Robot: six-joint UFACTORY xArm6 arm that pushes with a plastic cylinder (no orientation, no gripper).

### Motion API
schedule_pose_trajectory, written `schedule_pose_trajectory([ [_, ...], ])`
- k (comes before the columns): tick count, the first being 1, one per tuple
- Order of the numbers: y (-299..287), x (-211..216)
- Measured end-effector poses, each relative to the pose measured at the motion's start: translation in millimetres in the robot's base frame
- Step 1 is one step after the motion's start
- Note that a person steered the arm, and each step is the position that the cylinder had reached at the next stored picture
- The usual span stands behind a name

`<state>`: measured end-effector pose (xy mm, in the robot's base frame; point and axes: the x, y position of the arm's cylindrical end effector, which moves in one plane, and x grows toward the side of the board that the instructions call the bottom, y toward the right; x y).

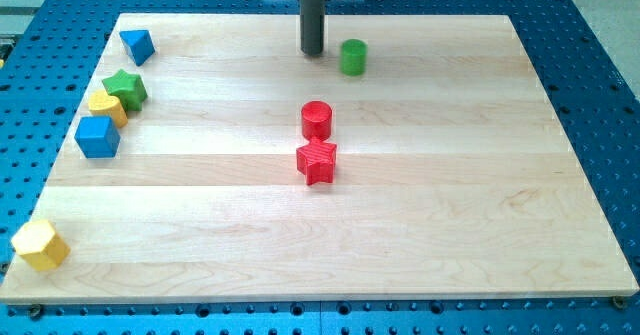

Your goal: Move the green circle above the red circle

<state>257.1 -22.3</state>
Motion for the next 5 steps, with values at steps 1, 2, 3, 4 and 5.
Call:
schedule_pose_trajectory([
  [1, 51.8, -19.4],
  [2, 98.6, 15.7],
  [3, 59.7, 46.6],
  [4, 126.6, 36.1],
  [5, 105.1, 67.1],
])
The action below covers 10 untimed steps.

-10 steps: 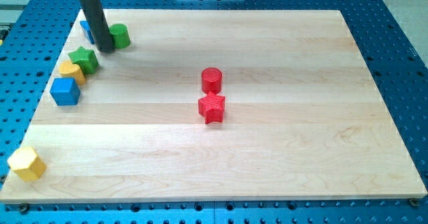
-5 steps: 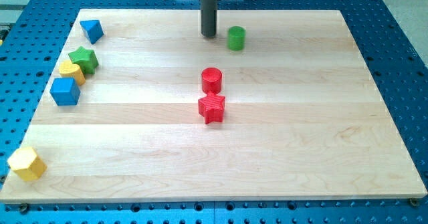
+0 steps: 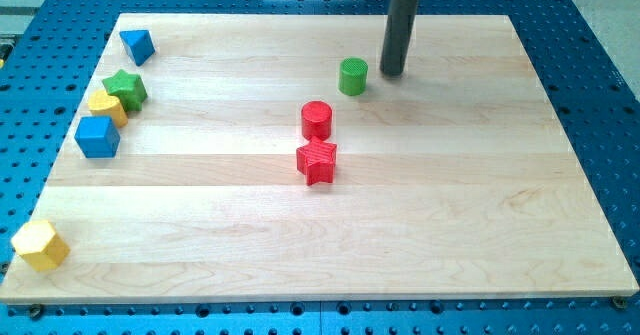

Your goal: Move the green circle above the red circle

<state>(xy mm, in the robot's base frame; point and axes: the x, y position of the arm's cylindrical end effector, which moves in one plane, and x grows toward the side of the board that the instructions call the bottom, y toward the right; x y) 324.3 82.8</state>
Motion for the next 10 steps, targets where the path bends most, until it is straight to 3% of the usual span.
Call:
schedule_pose_trajectory([
  [1, -36.9, -3.5],
  [2, -37.1, -35.5],
  [5, -115.1, 3.6],
  [6, -49.3, -43.7],
  [7, -30.1, -9.4],
  [9, -49.3, 11.7],
  [10, -76.6, -18.3],
])
